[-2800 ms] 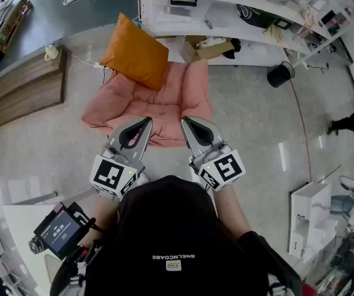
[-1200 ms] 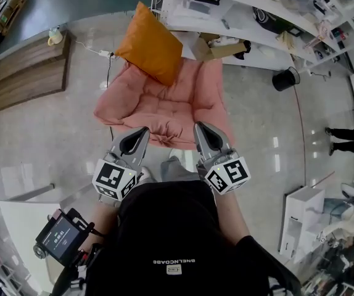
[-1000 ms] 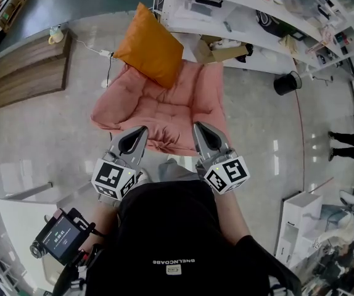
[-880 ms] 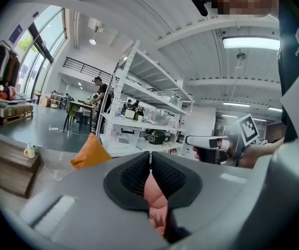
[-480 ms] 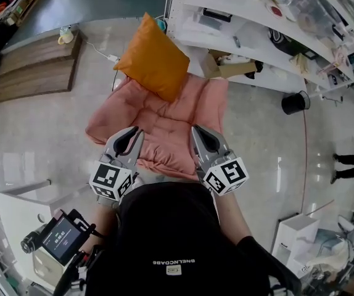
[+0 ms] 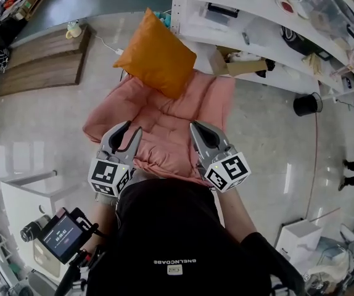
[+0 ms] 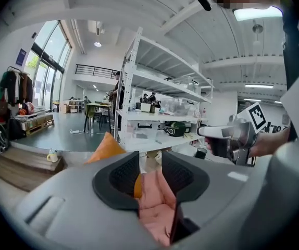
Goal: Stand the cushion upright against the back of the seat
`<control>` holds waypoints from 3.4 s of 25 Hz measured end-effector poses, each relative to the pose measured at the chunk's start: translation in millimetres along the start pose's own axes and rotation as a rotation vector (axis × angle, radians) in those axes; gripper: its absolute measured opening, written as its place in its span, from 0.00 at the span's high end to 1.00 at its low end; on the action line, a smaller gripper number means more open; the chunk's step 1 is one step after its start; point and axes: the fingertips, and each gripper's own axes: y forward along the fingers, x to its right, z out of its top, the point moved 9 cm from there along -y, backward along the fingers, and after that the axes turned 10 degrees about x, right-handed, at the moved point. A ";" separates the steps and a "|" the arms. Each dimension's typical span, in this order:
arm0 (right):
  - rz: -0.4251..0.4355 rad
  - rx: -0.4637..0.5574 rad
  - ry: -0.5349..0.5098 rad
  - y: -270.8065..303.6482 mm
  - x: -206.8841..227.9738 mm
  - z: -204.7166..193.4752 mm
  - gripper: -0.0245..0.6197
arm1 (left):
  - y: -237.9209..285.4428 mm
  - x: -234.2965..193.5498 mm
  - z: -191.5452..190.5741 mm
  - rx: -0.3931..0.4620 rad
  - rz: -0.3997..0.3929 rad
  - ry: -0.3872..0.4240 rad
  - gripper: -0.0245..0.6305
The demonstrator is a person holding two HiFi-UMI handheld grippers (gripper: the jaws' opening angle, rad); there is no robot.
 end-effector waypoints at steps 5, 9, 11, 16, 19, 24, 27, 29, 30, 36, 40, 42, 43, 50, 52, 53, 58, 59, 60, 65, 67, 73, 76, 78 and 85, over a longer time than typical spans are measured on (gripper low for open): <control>0.000 -0.006 0.010 5.0 6.4 -5.3 0.95 | 8.5 -12.4 1.2 -0.026 0.017 0.030 0.72; -0.042 -0.021 0.005 10.1 9.4 -7.1 0.95 | 25.8 -34.8 1.0 -0.043 0.000 0.038 0.68; -0.076 -0.026 0.000 15.1 9.2 -8.6 0.95 | 35.1 -51.9 0.9 -0.049 -0.014 0.040 0.67; -0.172 -0.043 -0.003 32.6 1.4 -15.1 0.95 | 57.1 -99.5 -1.9 -0.068 -0.053 0.032 0.64; -0.221 -0.056 -0.002 41.8 -5.3 -21.8 0.95 | 71.7 -126.0 -8.7 -0.099 -0.073 0.028 0.60; -0.320 -0.072 -0.004 84.1 -8.0 -36.3 0.95 | 114.5 -198.7 -31.3 -0.155 -0.107 0.005 0.55; -0.368 -0.074 -0.012 92.4 -12.8 -39.7 0.95 | 131.8 -222.7 -41.5 -0.187 -0.116 0.002 0.52; -0.392 -0.075 -0.017 83.5 -22.2 -35.8 0.95 | 134.3 -224.3 -46.4 -0.210 -0.111 0.010 0.51; -0.403 -0.074 -0.019 79.3 -27.3 -34.0 0.95 | 135.8 -225.6 -49.2 -0.221 -0.107 0.011 0.49; -0.470 -0.077 -0.024 59.2 -60.4 -29.9 0.95 | 146.1 -239.7 -68.9 -0.298 -0.100 0.024 0.45; -0.521 -0.108 -0.025 88.8 -56.4 -39.9 0.95 | 190.3 -283.7 -94.9 -0.354 -0.099 0.028 0.42; -0.552 -0.120 -0.021 96.3 -53.6 -43.7 0.95 | 211.1 -299.9 -106.6 -0.375 -0.103 0.023 0.42; -0.568 -0.123 -0.018 95.3 -54.4 -44.3 0.95 | 217.5 -304.2 -111.7 -0.387 -0.104 0.025 0.42; -0.674 -0.134 -0.009 84.1 -59.3 -43.2 0.95 | 257.3 -320.6 -143.3 -0.447 -0.087 0.016 0.39; -0.701 -0.131 0.001 80.6 -62.0 -43.9 0.95 | 266.5 -322.2 -149.9 -0.462 -0.092 0.015 0.39; -0.715 -0.130 0.002 77.9 -64.2 -43.9 0.95 | 269.8 -322.1 -152.6 -0.470 -0.094 0.016 0.39; -0.764 -0.118 -0.006 60.9 -80.4 -37.8 0.95 | 270.5 -319.9 -157.7 -0.512 -0.075 0.001 0.40; -0.770 -0.115 -0.005 59.3 -81.8 -36.8 0.95 | 270.6 -320.4 -157.7 -0.518 -0.072 -0.009 0.41; -0.776 -0.112 -0.004 58.8 -82.7 -35.9 0.95 | 271.2 -321.1 -157.2 -0.521 -0.071 -0.019 0.43; -0.787 -0.100 -0.002 58.1 -81.9 -35.4 0.95 | 271.2 -317.8 -161.3 -0.529 -0.103 -0.060 0.56; -0.783 -0.097 0.002 59.7 -79.8 -35.0 0.95 | 270.6 -313.7 -160.6 -0.540 -0.131 -0.042 0.64; -0.769 -0.096 0.013 63.5 -74.8 -39.3 0.95 | 269.9 -295.1 -152.4 -0.548 -0.205 0.029 0.77; -0.763 -0.093 0.018 63.2 -70.7 -40.6 0.95 | 267.4 -281.3 -148.9 -0.576 -0.267 0.047 0.82; -0.761 -0.094 0.019 63.0 -66.7 -41.0 0.95 | 266.4 -270.6 -145.2 -0.588 -0.306 0.054 0.83; -0.739 -0.089 0.037 68.3 -53.4 -45.7 0.95 | 260.6 -240.6 -139.1 -0.623 -0.399 0.097 0.88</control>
